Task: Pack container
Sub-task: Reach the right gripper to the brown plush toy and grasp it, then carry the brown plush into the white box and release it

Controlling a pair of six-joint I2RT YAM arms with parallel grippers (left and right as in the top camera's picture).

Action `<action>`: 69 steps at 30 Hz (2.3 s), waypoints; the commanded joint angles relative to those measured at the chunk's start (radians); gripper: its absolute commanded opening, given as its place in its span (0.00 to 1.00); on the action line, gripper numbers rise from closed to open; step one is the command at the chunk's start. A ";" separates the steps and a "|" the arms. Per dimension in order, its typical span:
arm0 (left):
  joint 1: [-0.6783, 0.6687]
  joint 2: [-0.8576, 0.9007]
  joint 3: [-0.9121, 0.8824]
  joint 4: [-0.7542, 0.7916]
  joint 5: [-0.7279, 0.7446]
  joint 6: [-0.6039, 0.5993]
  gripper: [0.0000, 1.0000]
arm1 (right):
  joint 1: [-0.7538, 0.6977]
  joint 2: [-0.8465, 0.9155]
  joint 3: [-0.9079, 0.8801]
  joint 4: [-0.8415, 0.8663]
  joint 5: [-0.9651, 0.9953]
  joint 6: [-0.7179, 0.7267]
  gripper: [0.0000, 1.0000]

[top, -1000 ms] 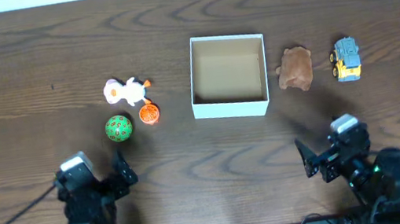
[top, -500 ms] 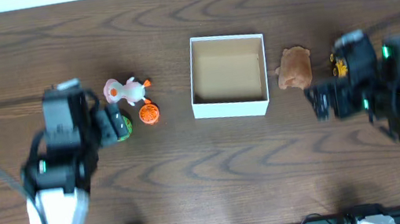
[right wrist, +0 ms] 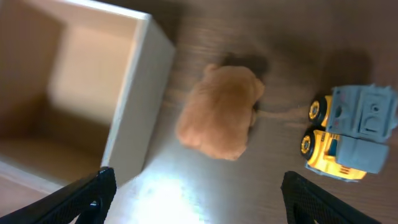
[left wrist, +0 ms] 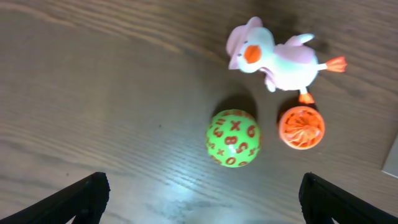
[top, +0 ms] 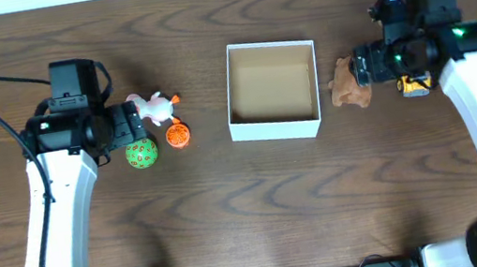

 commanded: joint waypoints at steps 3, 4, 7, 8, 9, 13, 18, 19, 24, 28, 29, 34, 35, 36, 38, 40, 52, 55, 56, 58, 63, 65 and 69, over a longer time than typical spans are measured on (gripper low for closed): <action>0.010 0.004 0.020 -0.004 0.002 0.009 0.98 | 0.003 0.156 0.018 0.068 0.071 0.120 0.89; 0.010 0.004 0.020 -0.004 0.002 0.009 0.98 | 0.003 0.192 0.018 0.084 0.070 0.121 0.89; 0.010 0.004 0.020 -0.004 0.002 0.009 0.98 | 0.003 0.275 0.018 0.120 0.070 0.122 0.89; 0.010 0.004 0.020 -0.004 0.002 0.009 0.98 | 0.003 0.298 0.018 0.130 0.071 0.126 0.88; 0.010 0.004 0.020 -0.004 0.002 0.009 0.98 | 0.003 0.323 0.018 0.142 0.070 0.132 0.87; 0.010 0.004 0.020 -0.004 0.002 0.009 0.98 | 0.005 0.404 0.018 0.157 0.066 0.143 0.73; 0.010 0.004 0.020 -0.004 0.002 0.009 0.98 | 0.019 0.452 0.018 0.114 0.066 0.146 0.29; 0.010 0.004 0.020 -0.004 0.002 0.009 0.98 | 0.023 0.451 0.019 0.103 0.067 0.154 0.18; 0.010 0.004 0.020 -0.004 0.002 0.009 0.98 | 0.030 0.387 0.031 0.043 0.073 0.171 0.01; 0.010 0.004 0.020 -0.004 0.002 0.009 0.98 | 0.042 0.280 0.072 -0.023 0.093 0.185 0.01; 0.010 0.004 0.020 -0.004 0.002 0.009 0.98 | 0.053 0.245 0.087 -0.037 0.093 0.185 0.01; 0.010 0.004 0.020 -0.004 0.002 0.009 0.98 | 0.132 0.071 0.154 -0.062 0.093 0.189 0.01; 0.010 0.004 0.020 -0.004 0.002 0.009 0.98 | 0.152 0.036 0.166 -0.059 0.093 0.189 0.01; 0.010 0.004 0.020 -0.004 0.002 0.009 0.98 | 0.175 0.005 0.174 -0.048 0.093 0.189 0.01; 0.010 0.004 0.020 -0.004 0.002 0.009 0.98 | 0.224 -0.047 0.180 -0.016 0.093 0.213 0.01; 0.010 0.004 0.020 -0.004 0.002 0.009 0.98 | 0.272 -0.076 0.180 0.020 0.097 0.235 0.01; 0.010 0.004 0.020 -0.004 0.002 0.009 0.98 | 0.484 0.126 0.163 0.113 0.216 0.689 0.01; 0.010 0.004 0.020 -0.004 0.002 0.009 0.98 | 0.513 0.220 0.163 0.149 0.216 0.763 0.01; 0.010 0.004 0.020 -0.004 0.002 0.009 0.98 | 0.521 0.258 0.163 0.169 0.216 0.783 0.01; 0.010 0.004 0.020 -0.004 0.002 0.009 0.98 | 0.528 0.316 0.163 0.210 0.206 0.794 0.01; 0.010 0.004 0.020 -0.004 0.002 0.009 0.98 | 0.529 0.430 0.163 0.306 0.166 0.793 0.04; 0.010 0.004 0.020 -0.004 0.002 0.009 0.98 | 0.529 0.459 0.163 0.316 0.167 0.790 0.06; 0.010 0.004 0.020 -0.004 0.002 0.009 0.98 | 0.529 0.499 0.163 0.328 0.167 0.771 0.27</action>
